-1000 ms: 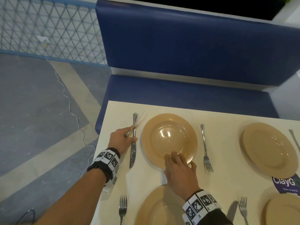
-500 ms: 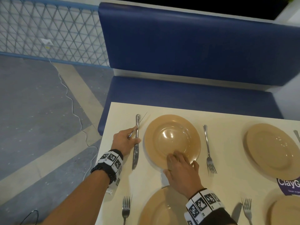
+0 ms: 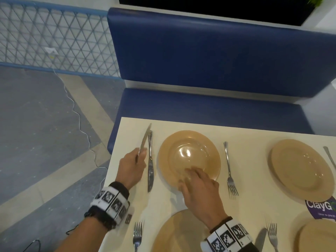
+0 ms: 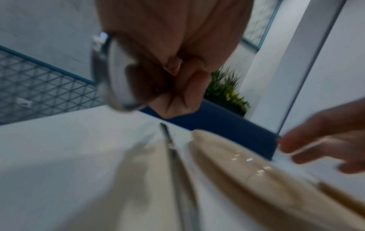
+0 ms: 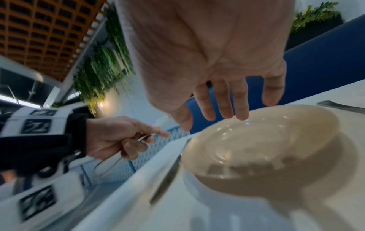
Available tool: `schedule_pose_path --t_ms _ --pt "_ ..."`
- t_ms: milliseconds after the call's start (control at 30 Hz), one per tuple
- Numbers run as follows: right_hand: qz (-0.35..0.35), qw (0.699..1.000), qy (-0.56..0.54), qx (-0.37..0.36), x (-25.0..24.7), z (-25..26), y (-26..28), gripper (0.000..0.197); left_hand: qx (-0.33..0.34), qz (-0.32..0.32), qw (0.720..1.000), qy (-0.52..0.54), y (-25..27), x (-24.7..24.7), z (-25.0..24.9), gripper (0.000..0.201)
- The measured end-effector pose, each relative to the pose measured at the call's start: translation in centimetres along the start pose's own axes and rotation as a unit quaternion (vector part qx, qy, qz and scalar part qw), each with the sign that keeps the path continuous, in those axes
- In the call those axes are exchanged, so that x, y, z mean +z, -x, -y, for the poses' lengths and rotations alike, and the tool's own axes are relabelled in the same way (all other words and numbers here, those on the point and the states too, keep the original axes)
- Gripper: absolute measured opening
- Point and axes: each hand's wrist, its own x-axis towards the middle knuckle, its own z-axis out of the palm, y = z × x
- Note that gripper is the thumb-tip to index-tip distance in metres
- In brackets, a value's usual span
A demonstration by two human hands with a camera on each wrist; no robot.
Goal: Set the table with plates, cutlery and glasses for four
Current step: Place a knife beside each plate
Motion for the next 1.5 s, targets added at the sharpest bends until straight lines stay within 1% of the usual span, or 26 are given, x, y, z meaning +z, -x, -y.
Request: schedule_pose_path --t_ms 33,100,133,200,267,300,333,400,433,500,533,567,600,633,667,700,733,767,833,867,967,1000,1067,1167,1333,1500 --pt "-0.032 0.998 -0.049 -0.009 -0.5 0.4 0.0 0.043 -0.002 0.033 0.999 0.034 1.6 -0.1 -0.6 0.032" --pt "-0.08 0.985 -0.152 -0.017 -1.6 1.5 0.0 0.04 -0.009 0.157 0.983 0.092 5.3 -0.2 -1.8 0.032" --pt "-0.082 0.976 -0.2 -0.01 -2.2 2.0 0.1 0.036 -0.015 0.228 0.966 0.119 7.0 -0.1 -2.2 0.031" --pt "-0.029 0.953 -0.3 0.015 -3.2 2.7 0.4 0.028 -0.029 0.331 0.926 0.177 9.4 0.2 -3.0 0.032" --pt "0.04 0.913 -0.403 0.053 -3.5 2.9 0.6 0.036 -0.033 0.365 0.905 0.217 10.3 0.7 -3.3 0.034" --pt "0.061 0.895 -0.436 0.072 -3.6 2.9 0.8 0.038 -0.027 0.373 0.901 0.221 10.5 1.0 -3.4 0.033" --pt "0.066 0.887 -0.45 0.085 -3.8 2.8 1.0 0.038 -0.021 0.387 0.895 0.22 10.7 1.1 -3.6 0.031" --pt "0.028 0.879 -0.464 0.104 -4.5 2.3 0.9 0.039 -0.022 0.436 0.875 0.209 10.4 1.0 -3.7 0.021" --pt "-0.007 0.867 -0.484 0.118 -4.9 1.9 0.8 0.04 -0.029 0.466 0.863 0.191 10.1 0.7 -3.6 0.015" --pt "-0.071 0.822 -0.547 0.142 -6.3 0.8 0.7 0.043 -0.032 0.507 0.852 0.124 8.8 -0.4 -3.2 0.011" --pt "-0.098 0.801 -0.571 0.149 -7.0 0.2 0.6 0.044 -0.032 0.501 0.86 0.092 7.7 -0.9 -3.0 0.012" --pt "-0.118 0.792 -0.579 0.154 -7.7 -0.4 0.7 0.043 -0.035 0.464 0.882 0.068 6.5 -1.3 -2.9 0.013" --pt "-0.131 0.791 -0.575 0.161 -8.2 -1.0 0.8 0.043 -0.038 0.393 0.918 0.048 5.0 -1.6 -2.7 0.014" --pt "-0.135 0.795 -0.567 0.168 -8.5 -1.4 1.0 0.042 -0.039 0.289 0.956 0.02 3.2 -1.7 -2.4 0.015" --pt "-0.131 0.798 -0.561 0.176 -8.5 -1.6 1.3 0.042 -0.034 0.17 0.985 -0.013 1.3 -1.6 -2.2 0.016" --pt "-0.123 0.798 -0.56 0.186 -8.4 -1.8 1.6 0.042 -0.034 0.068 0.996 -0.044 -0.6 -1.2 -1.9 0.014" --pt "-0.115 0.797 -0.56 0.196 -8.2 -2.0 2.0 0.042 -0.044 0.002 0.997 -0.059 -2.3 -0.5 -1.6 0.009" --pt "-0.11 0.798 -0.556 0.206 -7.9 -2.1 2.4 0.042 -0.065 -0.027 0.996 -0.061 -3.7 0.3 -1.5 0.011" --pt "-0.107 0.808 -0.538 0.215 -7.3 -2.5 3.1 0.044 -0.105 -0.024 0.992 -0.066 -5.7 2.1 -1.1 0.034" --pt "-0.108 0.814 -0.528 0.217 -7.2 -2.7 3.5 0.045 -0.108 -0.019 0.991 -0.079 -6.3 2.9 -0.9 0.044" --pt "-0.117 0.82 -0.512 0.226 -7.2 -3.3 4.1 0.045 -0.082 -0.022 0.986 -0.147 -6.8 4.3 -0.5 0.06" --pt "-0.122 0.819 -0.51 0.232 -7.2 -3.5 4.4 0.044 -0.073 -0.023 0.983 -0.169 -6.8 4.5 -0.4 0.058" --pt "-0.129 0.821 -0.503 0.235 -7.3 -3.6 4.7 0.043 -0.055 -0.028 0.979 -0.195 -6.8 4.6 0.0 0.045" --pt "-0.126 0.826 -0.497 0.234 -7.1 -3.3 4.9 0.042 -0.035 -0.027 0.979 -0.198 -6.7 4.0 0.1 0.027" --pt "-0.106 0.838 -0.488 0.219 -6.5 -2.6 4.9 0.043 -0.036 -0.02 0.981 -0.188 -6.4 3.5 -0.1 0.032" --pt "-0.099 0.838 -0.493 0.214 -6.3 -2.5 4.7 0.043 -0.04 -0.018 0.984 -0.173 -6.4 3.4 -0.2 0.031"
